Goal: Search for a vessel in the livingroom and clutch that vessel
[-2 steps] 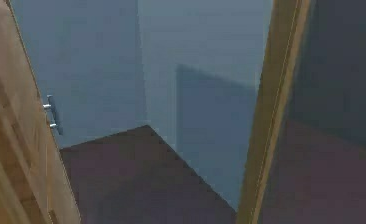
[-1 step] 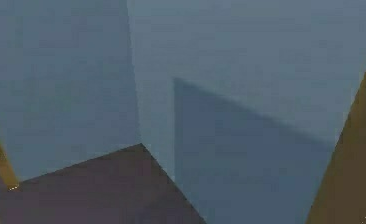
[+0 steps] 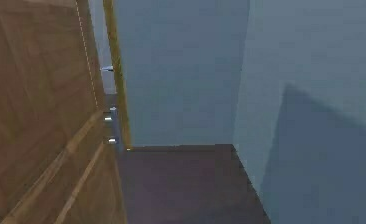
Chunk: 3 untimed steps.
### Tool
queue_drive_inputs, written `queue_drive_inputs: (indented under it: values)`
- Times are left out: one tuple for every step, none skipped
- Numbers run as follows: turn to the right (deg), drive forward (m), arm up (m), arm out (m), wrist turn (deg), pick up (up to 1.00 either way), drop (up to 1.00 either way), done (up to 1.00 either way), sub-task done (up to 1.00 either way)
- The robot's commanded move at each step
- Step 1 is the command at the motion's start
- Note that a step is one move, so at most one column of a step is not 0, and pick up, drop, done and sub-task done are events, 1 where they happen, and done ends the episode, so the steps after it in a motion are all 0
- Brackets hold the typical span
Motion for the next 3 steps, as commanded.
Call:
queue_drive_inputs:
  values:
    - [0.0, 1.00, 0.00, 0.00, 0.0, 0.00, 0.00, 0.00, 0.00]
    - [-6.0, 0.00, 0.00, 0.00, 0.0, 0.00, 0.00, 0.00, 0.00]
    - [0.0, 0.20, 0.00, 0.00, 0.0, 0.00, 0.00, 0.00, 0.00]
